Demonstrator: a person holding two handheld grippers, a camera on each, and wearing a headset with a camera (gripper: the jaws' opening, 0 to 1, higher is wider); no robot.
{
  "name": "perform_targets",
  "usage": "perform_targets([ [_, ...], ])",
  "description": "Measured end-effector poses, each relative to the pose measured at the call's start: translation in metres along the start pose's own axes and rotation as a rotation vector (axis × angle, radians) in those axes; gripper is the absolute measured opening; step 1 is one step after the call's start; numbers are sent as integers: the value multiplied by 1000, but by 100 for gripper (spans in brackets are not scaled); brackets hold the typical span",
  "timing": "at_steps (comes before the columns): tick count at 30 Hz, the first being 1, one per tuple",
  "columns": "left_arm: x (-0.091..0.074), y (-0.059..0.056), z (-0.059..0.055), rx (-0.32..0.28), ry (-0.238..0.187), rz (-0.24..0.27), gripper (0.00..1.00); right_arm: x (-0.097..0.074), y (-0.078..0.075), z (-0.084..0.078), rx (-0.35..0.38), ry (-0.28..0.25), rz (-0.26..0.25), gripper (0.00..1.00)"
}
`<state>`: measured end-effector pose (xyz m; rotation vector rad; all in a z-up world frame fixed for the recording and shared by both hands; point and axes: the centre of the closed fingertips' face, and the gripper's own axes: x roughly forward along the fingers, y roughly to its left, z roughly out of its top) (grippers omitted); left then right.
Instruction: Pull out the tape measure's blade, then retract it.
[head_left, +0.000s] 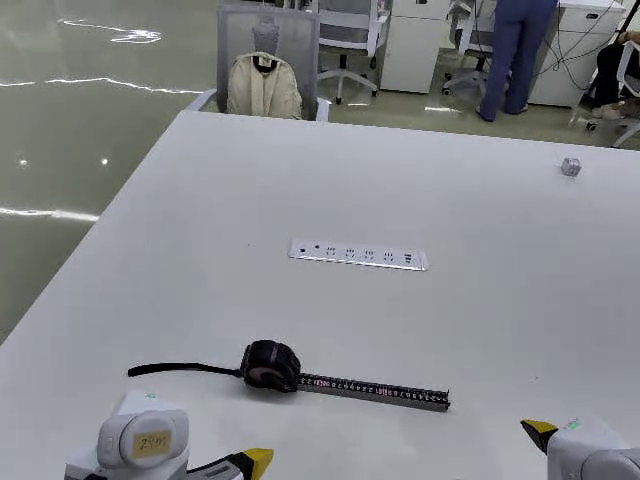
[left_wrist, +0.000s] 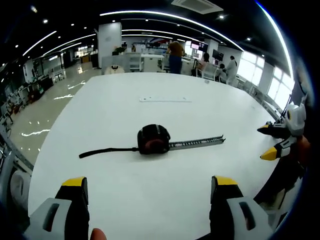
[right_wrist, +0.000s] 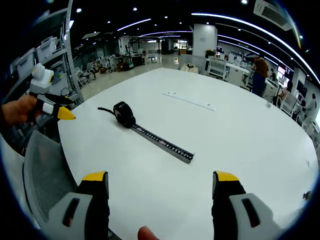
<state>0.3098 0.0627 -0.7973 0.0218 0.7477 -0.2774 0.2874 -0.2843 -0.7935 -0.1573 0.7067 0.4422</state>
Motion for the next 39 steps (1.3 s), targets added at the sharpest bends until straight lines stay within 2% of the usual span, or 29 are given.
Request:
perform_targets([
  [2, 0, 0, 1, -5, -3, 5, 99, 0, 0, 0, 1, 0, 0, 87],
  [6, 6, -9, 6, -12, -6, 31, 99, 6, 0, 0, -13, 6, 14, 87],
  [8, 13, -19, 6, 1, 10, 14, 99, 11, 0, -1, -27, 11, 27, 87],
  [15, 17, -23, 5, 6, 17, 20, 93, 14, 1, -3, -39, 16, 37, 86],
  [17, 35, -29, 19, -9, 10, 41, 93, 28, 1, -4, -82, 38, 80, 86],
  [18, 44, -38, 24, -19, 16, 18, 93, 37, -1, -2, -111, 52, 104, 85],
  [19, 45, -40, 26, -10, 12, 14, 93, 40, -2, -2, -123, 59, 108, 85],
  [25, 52, -42, 31, -6, 13, 20, 94, 51, -8, -2, -151, 76, 120, 85],
  [39, 74, -37, 36, -5, 31, 56, 93, 71, -23, -5, -187, 112, 141, 84],
])
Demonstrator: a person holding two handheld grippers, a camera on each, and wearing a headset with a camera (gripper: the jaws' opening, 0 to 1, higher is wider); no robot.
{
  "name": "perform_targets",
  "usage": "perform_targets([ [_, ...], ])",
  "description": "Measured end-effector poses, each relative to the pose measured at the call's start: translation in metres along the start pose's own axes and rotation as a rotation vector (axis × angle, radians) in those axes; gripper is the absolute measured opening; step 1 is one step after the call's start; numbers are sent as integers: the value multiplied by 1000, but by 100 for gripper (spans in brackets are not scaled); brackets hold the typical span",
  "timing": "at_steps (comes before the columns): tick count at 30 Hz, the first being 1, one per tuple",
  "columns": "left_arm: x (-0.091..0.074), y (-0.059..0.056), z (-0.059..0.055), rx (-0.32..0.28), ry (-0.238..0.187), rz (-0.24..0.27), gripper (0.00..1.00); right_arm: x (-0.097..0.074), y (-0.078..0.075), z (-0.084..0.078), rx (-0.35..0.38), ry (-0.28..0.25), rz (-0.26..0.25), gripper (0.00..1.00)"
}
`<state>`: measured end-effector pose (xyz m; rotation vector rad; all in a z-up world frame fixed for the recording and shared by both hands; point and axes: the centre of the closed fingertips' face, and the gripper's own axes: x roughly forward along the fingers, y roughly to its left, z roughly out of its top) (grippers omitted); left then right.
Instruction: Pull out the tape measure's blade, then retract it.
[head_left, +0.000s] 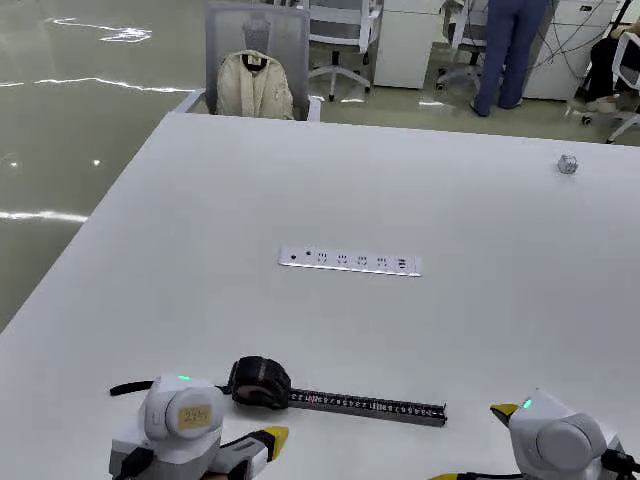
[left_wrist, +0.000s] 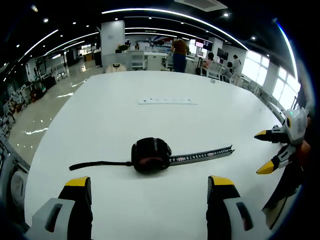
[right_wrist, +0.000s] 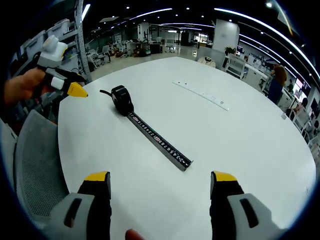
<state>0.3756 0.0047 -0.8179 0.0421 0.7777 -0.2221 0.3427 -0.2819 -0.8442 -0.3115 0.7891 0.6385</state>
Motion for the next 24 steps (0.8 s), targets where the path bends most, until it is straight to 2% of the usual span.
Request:
perform_targets([
  [10, 9, -3, 4, -3, 2, 2, 93, 6, -5, -3, -12, 16, 8, 83],
  [11, 19, -5, 6, -7, 9, 3, 93, 13, -10, -5, -27, 32, 16, 83],
  [14, 23, -5, 7, -10, 10, 5, 93, 17, -12, -9, -45, 54, 29, 83],
  [24, 29, -1, 8, -17, 5, 28, 92, 25, -15, -13, -75, 82, 49, 82],
])
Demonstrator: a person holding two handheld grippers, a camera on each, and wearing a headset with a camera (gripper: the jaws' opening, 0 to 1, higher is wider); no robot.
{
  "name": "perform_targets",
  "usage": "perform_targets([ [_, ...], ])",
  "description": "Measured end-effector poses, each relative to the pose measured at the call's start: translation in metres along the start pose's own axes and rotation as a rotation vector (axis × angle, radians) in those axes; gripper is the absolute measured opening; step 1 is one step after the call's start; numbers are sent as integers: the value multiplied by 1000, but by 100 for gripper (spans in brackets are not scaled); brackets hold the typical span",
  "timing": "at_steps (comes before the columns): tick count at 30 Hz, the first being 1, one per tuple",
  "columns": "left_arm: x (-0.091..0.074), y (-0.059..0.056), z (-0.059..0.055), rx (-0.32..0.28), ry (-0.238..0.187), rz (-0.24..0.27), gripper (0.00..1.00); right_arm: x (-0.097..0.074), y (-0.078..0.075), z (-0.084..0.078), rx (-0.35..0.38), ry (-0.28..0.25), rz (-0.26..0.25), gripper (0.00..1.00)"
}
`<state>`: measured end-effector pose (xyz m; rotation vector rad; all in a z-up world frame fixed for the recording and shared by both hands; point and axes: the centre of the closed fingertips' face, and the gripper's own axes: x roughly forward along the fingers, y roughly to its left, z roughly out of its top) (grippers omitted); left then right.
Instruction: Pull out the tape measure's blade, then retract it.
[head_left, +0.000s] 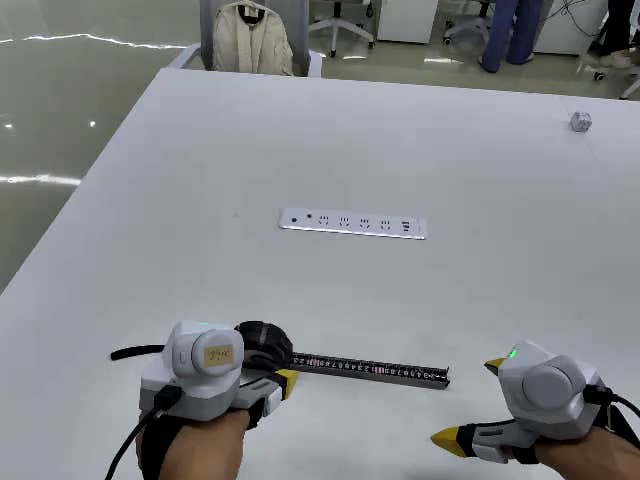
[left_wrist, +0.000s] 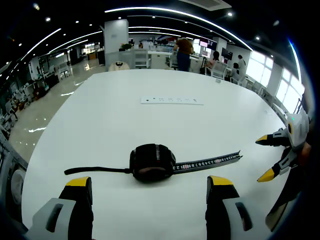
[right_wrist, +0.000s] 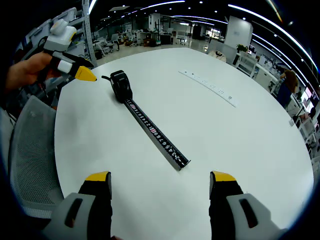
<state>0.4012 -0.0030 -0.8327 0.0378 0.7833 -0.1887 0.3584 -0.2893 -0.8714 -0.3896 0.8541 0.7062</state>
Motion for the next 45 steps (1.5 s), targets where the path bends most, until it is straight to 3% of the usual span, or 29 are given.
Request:
perform_targets([
  [19, 31, -6, 1, 1, 11, 1, 88, 19, -13, 6, -105, 42, 47, 80],
  [25, 38, -10, 2, -11, 15, -1, 87, 25, -11, 7, -164, 46, 84, 73],
  [45, 62, -11, 11, -47, 19, -3, 83, 45, -20, -1, -364, 142, 181, 64],
])
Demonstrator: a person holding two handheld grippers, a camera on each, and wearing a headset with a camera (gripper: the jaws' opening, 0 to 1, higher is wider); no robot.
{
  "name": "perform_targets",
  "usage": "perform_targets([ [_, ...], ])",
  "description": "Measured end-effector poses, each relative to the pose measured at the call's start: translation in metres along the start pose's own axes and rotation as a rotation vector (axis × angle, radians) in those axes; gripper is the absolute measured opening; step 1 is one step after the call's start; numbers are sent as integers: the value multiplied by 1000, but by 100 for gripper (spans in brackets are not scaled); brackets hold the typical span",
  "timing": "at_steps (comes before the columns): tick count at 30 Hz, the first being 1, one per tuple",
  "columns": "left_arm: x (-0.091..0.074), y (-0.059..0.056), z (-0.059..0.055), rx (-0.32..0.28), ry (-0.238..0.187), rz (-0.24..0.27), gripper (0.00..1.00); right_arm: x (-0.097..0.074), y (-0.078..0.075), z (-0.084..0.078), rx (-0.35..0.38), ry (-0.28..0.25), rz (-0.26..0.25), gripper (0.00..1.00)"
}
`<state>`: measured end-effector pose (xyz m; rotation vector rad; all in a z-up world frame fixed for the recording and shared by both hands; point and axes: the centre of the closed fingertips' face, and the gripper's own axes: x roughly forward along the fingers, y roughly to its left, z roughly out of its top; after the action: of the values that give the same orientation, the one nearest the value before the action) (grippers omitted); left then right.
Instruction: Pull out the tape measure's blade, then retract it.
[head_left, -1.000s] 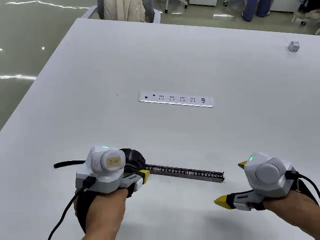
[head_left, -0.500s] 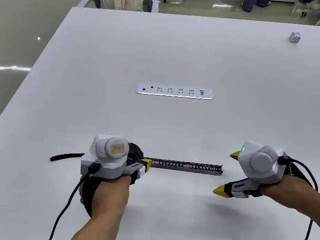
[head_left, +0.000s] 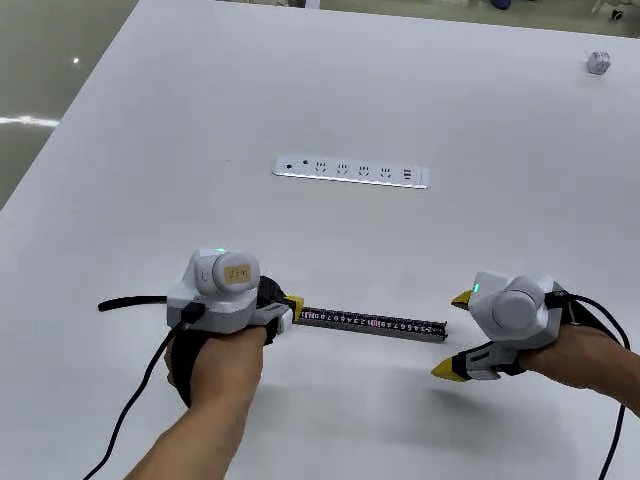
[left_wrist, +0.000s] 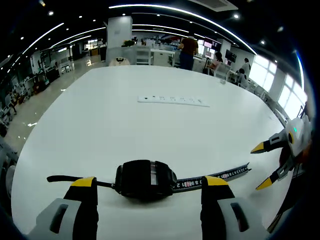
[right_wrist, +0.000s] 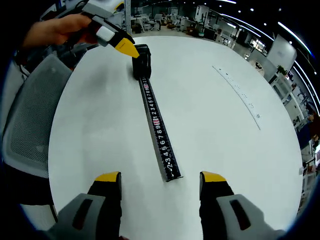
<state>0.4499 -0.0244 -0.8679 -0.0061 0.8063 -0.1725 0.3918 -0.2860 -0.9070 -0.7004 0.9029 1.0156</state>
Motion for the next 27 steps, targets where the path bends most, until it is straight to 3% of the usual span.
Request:
perform_targets([
  [9, 6, 0, -1, -9, 8, 4, 81, 5, -4, -2, -39, 24, 25, 62],
  [15, 17, 1, -6, -30, 31, 8, 80, 12, -9, -11, -113, 71, 67, 58],
  [27, 26, 4, -14, -48, 64, 15, 78, 17, -8, -17, -148, 99, 100, 51],
])
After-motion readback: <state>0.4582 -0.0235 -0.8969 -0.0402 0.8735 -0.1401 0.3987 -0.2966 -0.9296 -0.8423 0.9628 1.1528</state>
